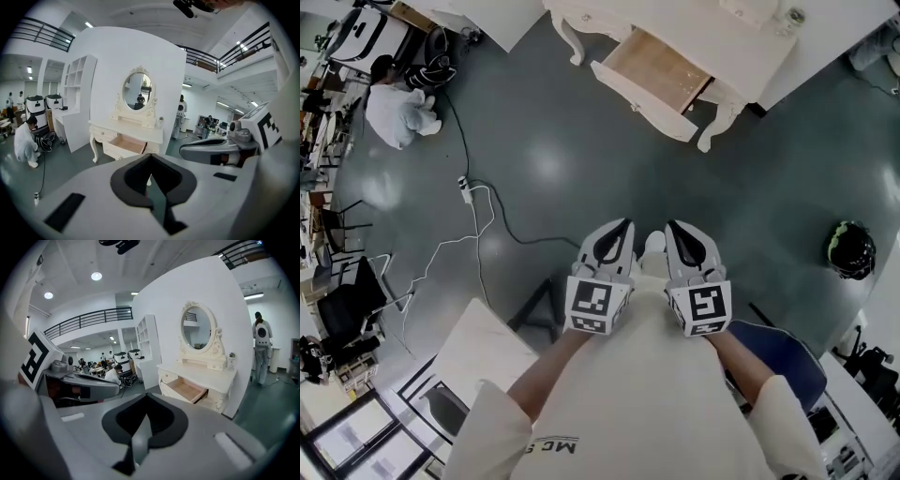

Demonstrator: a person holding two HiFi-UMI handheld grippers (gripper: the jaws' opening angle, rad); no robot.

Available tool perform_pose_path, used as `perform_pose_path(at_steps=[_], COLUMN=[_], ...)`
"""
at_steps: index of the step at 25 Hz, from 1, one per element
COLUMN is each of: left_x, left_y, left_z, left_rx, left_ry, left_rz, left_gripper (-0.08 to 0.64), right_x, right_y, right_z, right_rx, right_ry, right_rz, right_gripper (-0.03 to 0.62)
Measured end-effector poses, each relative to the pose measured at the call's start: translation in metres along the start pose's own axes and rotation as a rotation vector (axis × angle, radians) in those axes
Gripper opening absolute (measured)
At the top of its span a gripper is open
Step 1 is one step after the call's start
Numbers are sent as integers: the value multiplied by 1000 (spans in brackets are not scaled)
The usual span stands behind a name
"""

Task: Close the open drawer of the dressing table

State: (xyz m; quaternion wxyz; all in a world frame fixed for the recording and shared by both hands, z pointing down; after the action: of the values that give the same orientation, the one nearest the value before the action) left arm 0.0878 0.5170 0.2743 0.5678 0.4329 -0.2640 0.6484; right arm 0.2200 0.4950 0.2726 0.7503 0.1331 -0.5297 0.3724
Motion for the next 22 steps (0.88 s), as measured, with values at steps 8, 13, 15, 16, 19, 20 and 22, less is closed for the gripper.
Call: perform_pose_path(at_steps=[8, 13, 15, 16, 19, 20, 22], left_x=[-16, -27, -34, -38, -56, -65, -82], left_y=[32, 72, 92, 103, 137, 150, 177], left_z=[10, 33, 49, 57, 81, 88, 100], left_rx=[-65, -54, -44, -37, -4, 10, 42], left_ry=[-38, -34, -24, -17, 5, 6, 11], left_rz=[-46, -48, -50, -50, -39, -33, -27], left_gripper=[9, 9, 9, 9, 9, 9, 9], right_x=[-14, -30, -37, -41, -56, -63, -79], right_y=[-2, 2, -2, -5, -10, -9, -4], right_z=[34, 79, 102, 115, 159, 174, 202], right_rx=[-51, -64, -53, -43, -5, 4, 20], right_ry=[25, 38, 50, 58, 77, 81, 84], right_rz=[-27, -42, -30, -19, 5, 4, -5], right_gripper=[2, 2, 2, 2, 2, 2, 2])
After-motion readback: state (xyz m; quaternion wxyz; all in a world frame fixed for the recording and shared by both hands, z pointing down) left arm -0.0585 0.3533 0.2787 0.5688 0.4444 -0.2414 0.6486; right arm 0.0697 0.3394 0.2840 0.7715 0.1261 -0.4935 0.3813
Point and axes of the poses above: the fingertips, and each gripper's own axes: z forward along the fingers, y to its left, x out of its underside, the point moved 6 cm from there along -z, backward along the fingers, and after that the axes turned 3 degrees about -x, right-handed, at the moved point
